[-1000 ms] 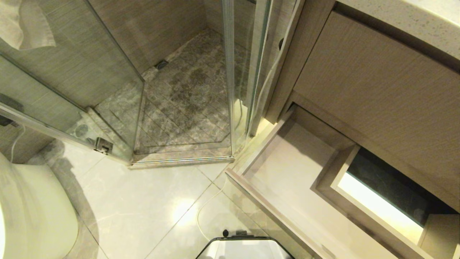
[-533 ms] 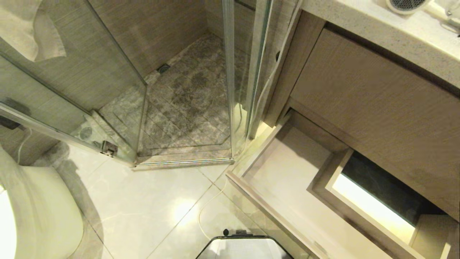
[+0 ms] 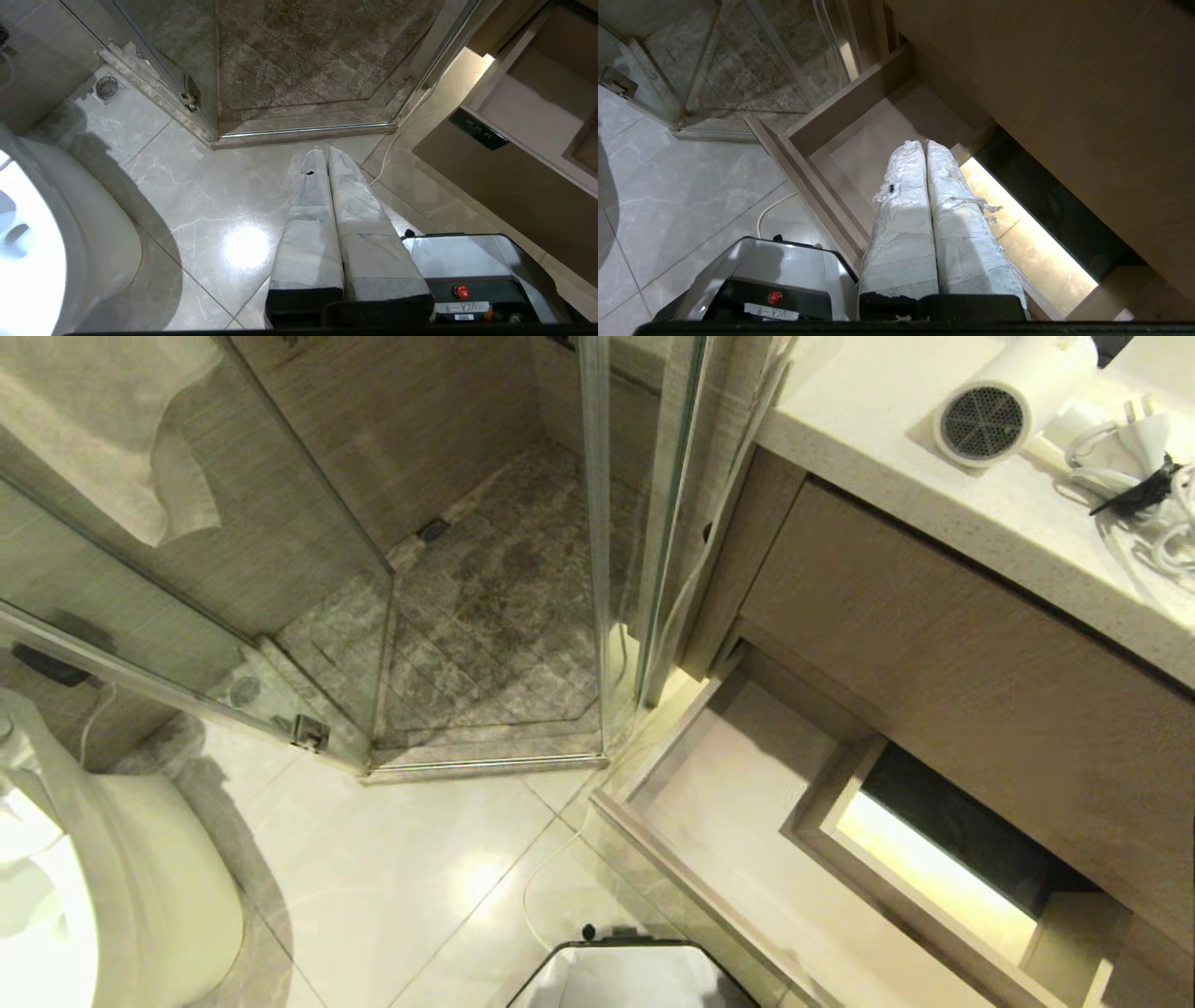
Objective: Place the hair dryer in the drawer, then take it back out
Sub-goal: Pick up the hairdryer
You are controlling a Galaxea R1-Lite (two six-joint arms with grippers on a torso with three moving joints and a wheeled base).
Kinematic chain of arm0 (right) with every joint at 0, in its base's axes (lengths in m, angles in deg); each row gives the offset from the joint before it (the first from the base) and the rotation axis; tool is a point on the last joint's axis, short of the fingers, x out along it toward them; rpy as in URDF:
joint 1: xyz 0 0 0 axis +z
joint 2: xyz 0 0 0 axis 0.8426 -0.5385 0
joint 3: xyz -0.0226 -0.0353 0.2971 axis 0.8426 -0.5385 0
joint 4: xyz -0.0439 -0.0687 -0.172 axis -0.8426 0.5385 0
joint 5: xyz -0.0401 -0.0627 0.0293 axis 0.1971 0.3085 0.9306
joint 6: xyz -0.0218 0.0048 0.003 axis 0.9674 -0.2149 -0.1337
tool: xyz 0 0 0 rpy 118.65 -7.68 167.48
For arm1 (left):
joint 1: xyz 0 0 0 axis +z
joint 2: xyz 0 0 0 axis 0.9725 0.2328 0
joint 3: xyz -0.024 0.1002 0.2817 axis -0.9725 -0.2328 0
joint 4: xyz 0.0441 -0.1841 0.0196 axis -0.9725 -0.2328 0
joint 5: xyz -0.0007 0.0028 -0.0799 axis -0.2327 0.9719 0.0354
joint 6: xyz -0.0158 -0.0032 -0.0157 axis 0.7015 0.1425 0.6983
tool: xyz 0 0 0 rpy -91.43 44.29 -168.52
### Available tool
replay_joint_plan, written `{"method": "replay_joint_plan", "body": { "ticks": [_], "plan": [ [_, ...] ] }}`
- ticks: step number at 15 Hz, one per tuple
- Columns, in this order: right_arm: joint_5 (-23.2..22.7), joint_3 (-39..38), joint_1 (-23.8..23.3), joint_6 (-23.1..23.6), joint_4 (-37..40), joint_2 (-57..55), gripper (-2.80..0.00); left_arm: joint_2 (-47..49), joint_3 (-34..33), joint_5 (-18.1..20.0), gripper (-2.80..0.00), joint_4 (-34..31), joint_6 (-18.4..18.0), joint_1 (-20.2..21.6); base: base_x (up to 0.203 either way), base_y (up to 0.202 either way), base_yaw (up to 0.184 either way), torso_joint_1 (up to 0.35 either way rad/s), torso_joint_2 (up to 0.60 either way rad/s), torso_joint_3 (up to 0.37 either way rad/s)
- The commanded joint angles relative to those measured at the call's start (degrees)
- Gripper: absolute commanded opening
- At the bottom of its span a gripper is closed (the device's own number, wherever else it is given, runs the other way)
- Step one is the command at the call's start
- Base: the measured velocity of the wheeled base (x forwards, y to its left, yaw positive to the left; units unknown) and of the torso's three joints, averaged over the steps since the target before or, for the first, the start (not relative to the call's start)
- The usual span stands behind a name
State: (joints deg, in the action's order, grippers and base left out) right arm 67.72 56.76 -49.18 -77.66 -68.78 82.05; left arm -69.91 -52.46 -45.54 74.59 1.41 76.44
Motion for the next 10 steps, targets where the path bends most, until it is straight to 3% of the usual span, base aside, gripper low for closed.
{"method": "replay_joint_plan", "body": {
  "ticks": [1, 4, 10],
  "plan": [
    [-0.03, -2.29, 0.02, 0.06, -0.03, 2.22, -2.80, 0.00, -0.09, -0.05, -2.80, 0.00, 0.00, 0.01, 0.000, 0.000, 0.000, 0.315, -0.62, -0.293],
    [-0.03, -2.29, 0.02, 0.06, -0.03, 2.22, -2.80, 0.00, 0.00, -0.03, -2.80, 0.00, 0.00, 0.01, 0.000, 0.000, 0.000, 0.278, -0.54, -0.262],
    [-0.03, -2.29, 0.02, 0.06, -0.03, 2.22, -2.80, 0.00, -0.09, -0.05, -2.80, 0.00, 0.00, 0.01, 0.000, 0.000, 0.000, 0.190, -0.36, -0.169]
  ]
}}
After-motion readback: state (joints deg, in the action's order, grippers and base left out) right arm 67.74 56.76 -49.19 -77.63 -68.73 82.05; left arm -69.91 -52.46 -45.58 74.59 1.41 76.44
